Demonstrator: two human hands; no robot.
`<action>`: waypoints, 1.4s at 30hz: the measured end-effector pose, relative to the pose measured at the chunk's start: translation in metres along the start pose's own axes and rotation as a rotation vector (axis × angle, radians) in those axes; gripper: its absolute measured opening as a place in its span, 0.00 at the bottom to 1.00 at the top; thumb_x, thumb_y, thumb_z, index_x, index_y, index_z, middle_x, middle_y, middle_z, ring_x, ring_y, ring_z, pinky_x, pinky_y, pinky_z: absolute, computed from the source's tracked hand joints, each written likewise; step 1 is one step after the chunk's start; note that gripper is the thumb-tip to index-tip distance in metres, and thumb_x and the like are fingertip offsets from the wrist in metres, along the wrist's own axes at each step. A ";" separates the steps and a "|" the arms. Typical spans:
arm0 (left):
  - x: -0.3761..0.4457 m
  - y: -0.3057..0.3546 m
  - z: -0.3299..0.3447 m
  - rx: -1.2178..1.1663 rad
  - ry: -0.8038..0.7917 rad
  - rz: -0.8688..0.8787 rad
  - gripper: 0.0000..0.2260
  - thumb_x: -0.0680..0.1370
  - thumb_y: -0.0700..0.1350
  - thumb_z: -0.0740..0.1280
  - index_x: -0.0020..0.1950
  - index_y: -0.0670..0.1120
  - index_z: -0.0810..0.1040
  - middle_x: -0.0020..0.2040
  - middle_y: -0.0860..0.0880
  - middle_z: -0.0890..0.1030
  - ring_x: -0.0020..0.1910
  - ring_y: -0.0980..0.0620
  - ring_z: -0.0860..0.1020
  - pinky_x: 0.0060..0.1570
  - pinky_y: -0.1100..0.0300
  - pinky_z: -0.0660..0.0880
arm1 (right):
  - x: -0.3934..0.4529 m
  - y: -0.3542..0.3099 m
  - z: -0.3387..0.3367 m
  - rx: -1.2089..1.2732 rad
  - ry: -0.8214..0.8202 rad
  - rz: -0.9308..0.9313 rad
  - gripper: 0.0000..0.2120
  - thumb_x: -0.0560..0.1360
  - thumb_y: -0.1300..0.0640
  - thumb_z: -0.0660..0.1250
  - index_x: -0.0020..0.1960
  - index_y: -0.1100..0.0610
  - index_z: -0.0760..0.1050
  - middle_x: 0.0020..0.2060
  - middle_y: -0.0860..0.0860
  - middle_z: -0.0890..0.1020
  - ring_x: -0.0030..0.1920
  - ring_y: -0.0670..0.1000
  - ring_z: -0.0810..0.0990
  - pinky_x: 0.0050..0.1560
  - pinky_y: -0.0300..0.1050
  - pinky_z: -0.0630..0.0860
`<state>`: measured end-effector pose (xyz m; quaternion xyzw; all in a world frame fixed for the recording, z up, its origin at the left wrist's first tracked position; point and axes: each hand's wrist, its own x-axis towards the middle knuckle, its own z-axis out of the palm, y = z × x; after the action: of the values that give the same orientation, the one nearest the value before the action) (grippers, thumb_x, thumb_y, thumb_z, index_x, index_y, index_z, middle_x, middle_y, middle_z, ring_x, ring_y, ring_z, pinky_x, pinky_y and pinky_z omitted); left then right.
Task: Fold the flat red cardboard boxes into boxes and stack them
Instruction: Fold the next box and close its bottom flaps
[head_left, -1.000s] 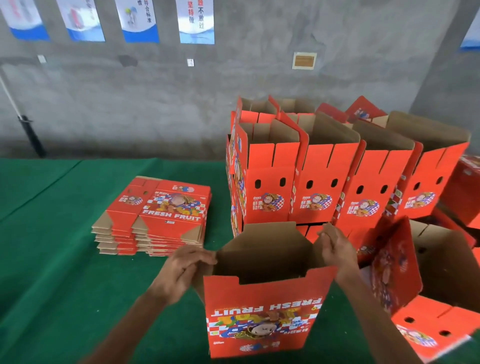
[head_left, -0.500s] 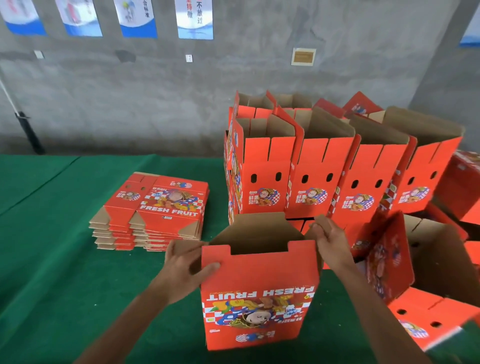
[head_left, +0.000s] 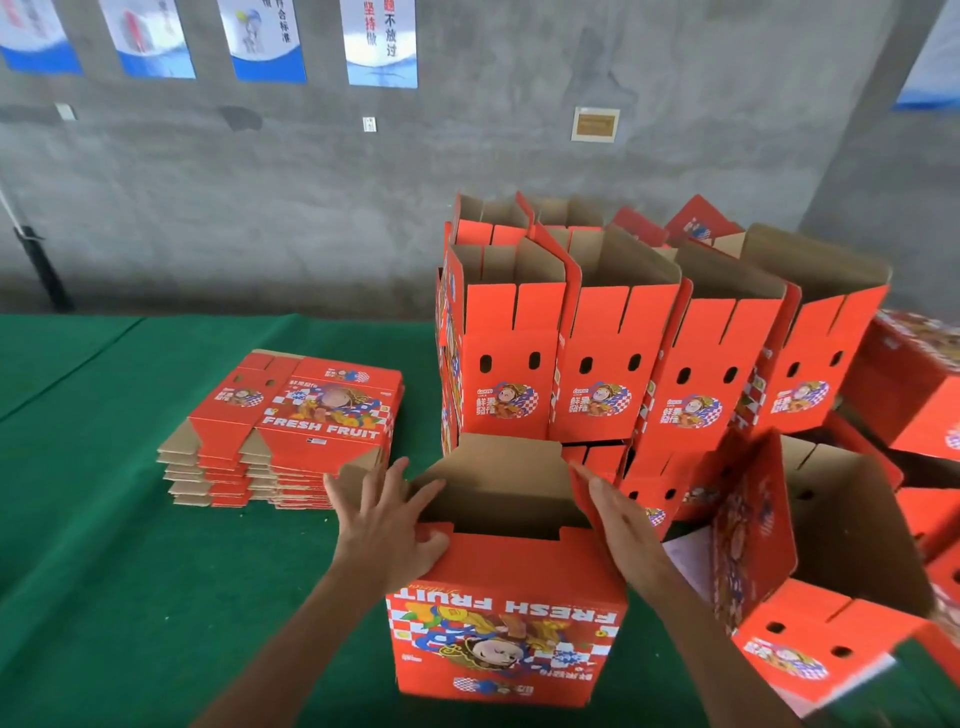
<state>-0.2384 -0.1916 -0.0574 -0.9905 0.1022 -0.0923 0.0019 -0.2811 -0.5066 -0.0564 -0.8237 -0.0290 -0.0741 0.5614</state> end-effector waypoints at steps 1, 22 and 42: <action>0.000 0.002 0.000 -0.030 0.022 -0.007 0.33 0.72 0.69 0.53 0.77 0.69 0.62 0.84 0.50 0.53 0.82 0.43 0.49 0.69 0.22 0.36 | -0.001 0.002 0.003 -0.004 0.012 -0.004 0.21 0.83 0.37 0.60 0.75 0.35 0.70 0.72 0.32 0.72 0.74 0.36 0.67 0.72 0.34 0.64; -0.014 -0.001 0.019 -0.617 0.141 0.255 0.11 0.83 0.49 0.67 0.61 0.50 0.86 0.64 0.57 0.81 0.68 0.58 0.74 0.77 0.51 0.60 | 0.019 0.019 0.008 -0.316 -0.028 -0.071 0.33 0.80 0.56 0.70 0.77 0.36 0.59 0.76 0.39 0.66 0.75 0.43 0.63 0.75 0.47 0.63; 0.032 0.021 0.008 -0.482 -0.328 -0.020 0.42 0.74 0.73 0.66 0.81 0.63 0.52 0.80 0.50 0.51 0.72 0.40 0.70 0.69 0.41 0.73 | 0.029 0.018 0.006 -0.567 -0.138 0.033 0.35 0.71 0.30 0.71 0.73 0.41 0.66 0.70 0.42 0.68 0.69 0.44 0.64 0.66 0.47 0.70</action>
<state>-0.2102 -0.2186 -0.0599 -0.9650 0.1099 0.0961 -0.2177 -0.2497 -0.5085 -0.0711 -0.9511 -0.0321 -0.0137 0.3068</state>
